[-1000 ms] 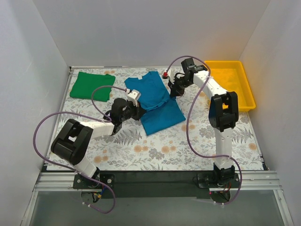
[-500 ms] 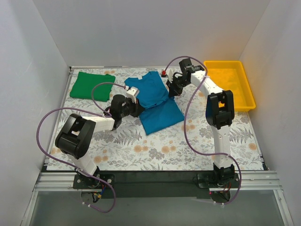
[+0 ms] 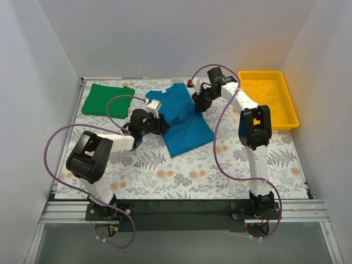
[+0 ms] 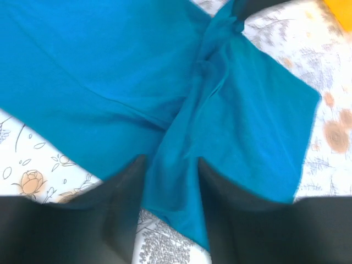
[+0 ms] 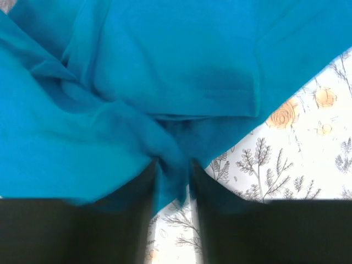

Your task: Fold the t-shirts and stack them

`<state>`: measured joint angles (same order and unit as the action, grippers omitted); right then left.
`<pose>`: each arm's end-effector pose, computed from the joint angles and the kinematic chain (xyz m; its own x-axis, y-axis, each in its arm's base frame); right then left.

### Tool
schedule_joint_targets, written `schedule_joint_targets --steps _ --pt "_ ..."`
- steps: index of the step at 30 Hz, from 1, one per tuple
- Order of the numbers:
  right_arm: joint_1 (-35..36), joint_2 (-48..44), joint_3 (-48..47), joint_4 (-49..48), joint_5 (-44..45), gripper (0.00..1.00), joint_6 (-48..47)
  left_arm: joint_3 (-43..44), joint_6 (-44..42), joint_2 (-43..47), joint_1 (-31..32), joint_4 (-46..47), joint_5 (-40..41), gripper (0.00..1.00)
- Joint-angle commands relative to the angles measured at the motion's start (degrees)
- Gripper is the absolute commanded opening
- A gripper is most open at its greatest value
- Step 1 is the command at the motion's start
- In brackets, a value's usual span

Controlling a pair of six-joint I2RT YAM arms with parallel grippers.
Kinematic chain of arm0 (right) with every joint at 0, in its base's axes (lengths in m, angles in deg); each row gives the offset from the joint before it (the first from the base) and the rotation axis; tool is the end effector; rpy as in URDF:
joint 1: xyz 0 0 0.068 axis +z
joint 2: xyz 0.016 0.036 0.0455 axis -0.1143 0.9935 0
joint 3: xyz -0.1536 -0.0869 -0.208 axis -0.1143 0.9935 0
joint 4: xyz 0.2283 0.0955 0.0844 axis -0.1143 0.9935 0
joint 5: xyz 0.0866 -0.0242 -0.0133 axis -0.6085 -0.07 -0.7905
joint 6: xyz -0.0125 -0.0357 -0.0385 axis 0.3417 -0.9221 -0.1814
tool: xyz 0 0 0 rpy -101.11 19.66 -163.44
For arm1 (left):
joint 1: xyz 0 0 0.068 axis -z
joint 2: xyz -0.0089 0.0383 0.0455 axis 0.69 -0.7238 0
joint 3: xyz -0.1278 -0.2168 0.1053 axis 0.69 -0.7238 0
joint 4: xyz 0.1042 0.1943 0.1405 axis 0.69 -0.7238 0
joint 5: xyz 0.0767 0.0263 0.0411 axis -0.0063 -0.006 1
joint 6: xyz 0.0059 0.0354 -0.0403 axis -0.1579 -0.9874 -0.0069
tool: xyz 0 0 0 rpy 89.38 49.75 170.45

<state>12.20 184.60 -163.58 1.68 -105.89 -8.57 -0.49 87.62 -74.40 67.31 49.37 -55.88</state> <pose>0.4691 0.1799 0.2110 -0.2604 -0.6810 -0.6844 -0.9413 0.3369 0.0228 0.3106 -0.1487 0.1637 -0.7363 -0.4348 -0.5184 0.1558 0.6366 -0.7553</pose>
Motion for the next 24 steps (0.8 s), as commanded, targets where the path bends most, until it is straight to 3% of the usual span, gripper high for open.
schedule_joint_targets --steps 1,2,3,5,9,12,13,14,15,17,19,20,24 --pt "0.4 0.48 -2.52 -5.67 4.62 0.49 6.98 5.29 1.7 -1.58 -0.57 -2.7 8.37 0.46" --pt "0.4 0.12 -2.17 -8.73 5.95 0.6 9.69 6.36 2.15 -1.93 -0.57 -3.41 10.74 0.5" --pt "0.4 -1.1 -1.82 -10.06 7.18 0.63 13.11 7.76 2.41 -1.94 -0.83 -4.02 15.2 0.58" --pt "0.4 -3.38 0.19 -14.61 11.05 0.69 16.38 11.37 1.63 -1.15 -0.92 -5.69 18.48 0.6" --pt "-0.3 -10.14 6.5 -16.06 12.04 0.72 16.15 12.7 -2.5 3.32 -1.01 -7.98 21.85 0.6" --pt "-2.32 -16.98 16.32 -10.3 -2.85 0.72 2.48 8.58 -7.07 9.91 -0.92 -10.96 10.46 0.56" --pt "-2.68 -19.11 19.25 -8.08 -12.22 0.72 -2.8 7.0 -8.21 11.84 -0.66 -12.97 3.8 0.56" --pt "-2.85 -21.3 23.36 -5.36 -15.1 0.74 -16.07 5.24 -9.35 15.69 0.48 -13.78 1.47 0.56" --pt "-2.86 -25.59 26.97 -0.46 -16.78 0.75 -23.34 0.62 -13.02 17.73 1.88 -14.31 0.15 0.56" --pt "-2.68 -29.65 39.45 0.3 -17.07 0.78 -39.59 -4.33 -17.6 23.25 7.13 -15.19 -0.92 0.57" --pt "-2.68 -33.88 48.14 -0.75 -12.96 0.8 -46.5 -10.57 -24.46 25.91 11.19 -15.1 -1.18 0.57" --pt "-2.68 -34.68 49.58 -1.63 -11.36 0.8 -47.83 -12.33 -26.48 27.58 14.86 -14.75 -1.01 0.57" --pt "-2.68 -35.91 53.37 -6.55 -5.82 0.79 -47.23 -16.57 -30.72 26.02 19.21 -10.37 2.06 0.56"
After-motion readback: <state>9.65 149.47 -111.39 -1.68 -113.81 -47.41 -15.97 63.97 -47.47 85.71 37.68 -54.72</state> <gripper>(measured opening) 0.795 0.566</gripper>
